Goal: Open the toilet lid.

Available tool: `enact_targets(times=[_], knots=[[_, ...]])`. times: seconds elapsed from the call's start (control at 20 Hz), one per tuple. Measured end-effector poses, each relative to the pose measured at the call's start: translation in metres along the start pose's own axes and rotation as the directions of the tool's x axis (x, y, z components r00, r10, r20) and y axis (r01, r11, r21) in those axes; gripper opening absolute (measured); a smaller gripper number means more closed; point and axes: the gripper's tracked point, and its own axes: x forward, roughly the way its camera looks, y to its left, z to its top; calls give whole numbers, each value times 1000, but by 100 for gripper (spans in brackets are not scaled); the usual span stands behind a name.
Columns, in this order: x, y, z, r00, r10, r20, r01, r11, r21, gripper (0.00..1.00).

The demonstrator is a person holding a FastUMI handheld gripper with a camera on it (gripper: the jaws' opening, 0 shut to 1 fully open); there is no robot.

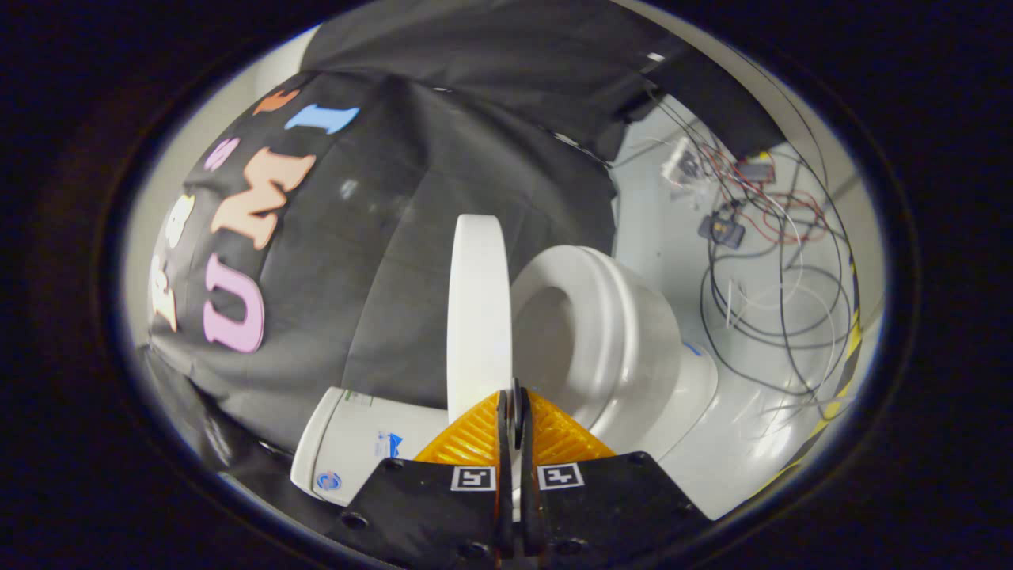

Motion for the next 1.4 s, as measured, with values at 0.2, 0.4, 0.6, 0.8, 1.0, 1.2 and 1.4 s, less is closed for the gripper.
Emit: enact_targets(times=[0.2, 0.4, 0.6, 0.8, 1.0, 1.2, 1.4], knots=[[-16, 65, 4, 994, 95, 49, -87, 986, -144, 5], [-24, 117, -6, 990, 124, 63, -100, 951, -293, 6], [-28, 149, -17, 989, 140, 38, -110, 897, -427, 8], [-34, 184, -32, 978, 206, -18, -179, 801, -571, 12], [-33, 221, -56, 956, 279, -94, -265, 676, -688, 12], [-33, 245, -78, 931, 326, -164, -331, 566, -755, 12], [-34, 264, -99, 908, 351, -231, -384, 472, -794, 12]])
